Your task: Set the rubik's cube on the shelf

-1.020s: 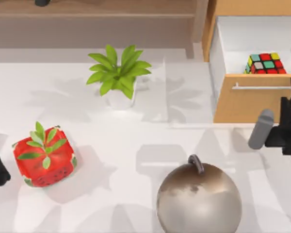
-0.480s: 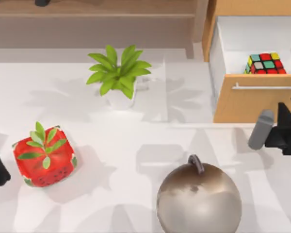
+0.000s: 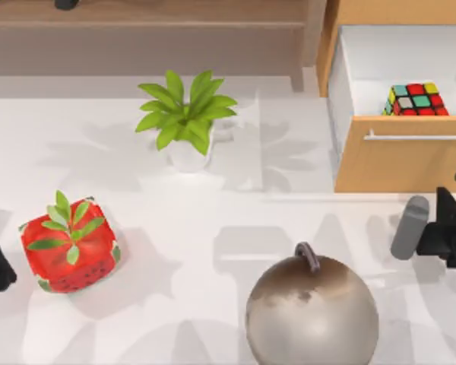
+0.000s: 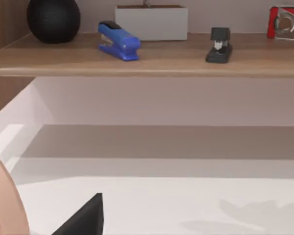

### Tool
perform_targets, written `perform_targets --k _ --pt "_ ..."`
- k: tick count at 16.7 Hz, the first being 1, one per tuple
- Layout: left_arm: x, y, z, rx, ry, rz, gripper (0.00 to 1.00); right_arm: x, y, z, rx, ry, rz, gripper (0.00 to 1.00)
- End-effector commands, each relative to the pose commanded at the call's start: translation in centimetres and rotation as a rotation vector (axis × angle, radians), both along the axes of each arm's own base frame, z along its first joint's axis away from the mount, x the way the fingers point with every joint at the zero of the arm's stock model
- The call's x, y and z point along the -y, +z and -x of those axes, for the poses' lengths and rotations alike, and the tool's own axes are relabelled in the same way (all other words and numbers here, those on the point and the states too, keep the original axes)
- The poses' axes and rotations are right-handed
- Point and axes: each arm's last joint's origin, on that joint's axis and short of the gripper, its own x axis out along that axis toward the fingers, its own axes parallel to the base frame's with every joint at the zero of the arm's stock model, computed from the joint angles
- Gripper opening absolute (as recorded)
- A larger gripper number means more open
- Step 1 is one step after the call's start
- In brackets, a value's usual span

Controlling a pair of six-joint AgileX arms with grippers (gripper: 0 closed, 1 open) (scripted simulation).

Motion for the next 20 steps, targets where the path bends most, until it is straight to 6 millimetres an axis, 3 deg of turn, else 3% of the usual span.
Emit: perform_targets --k 2,3,6,11,16,20 --pt "0.0 0.0 0.0 0.0 0.0 0.0 1.0 0.0 0.0 0.0 0.0 0.0 0.0 1.0" --pt "0.0 0.0 0.0 0.0 0.0 0.0 1.0 0.1 -1.2 0.0 -0.062 -0.002 0.023 1.0" --pt "0.0 0.0 0.0 0.0 0.0 0.0 1.0 -0.6 -0.8 -0.1 -0.052 0.033 0.003 1.0" --pt "0.0 0.0 0.0 0.0 0.0 0.0 1.0 -5.1 1.0 -1.6 -0.075 0.246 -0.14 1.0" --pt "0.0 0.0 0.0 0.0 0.0 0.0 1.0 -10.1 3.7 -5.8 -0.257 0.359 -0.35 1.0" --pt "0.0 0.0 0.0 0.0 0.0 0.0 1.0 -11.9 6.6 -10.7 -0.492 0.274 -0.533 1.0"
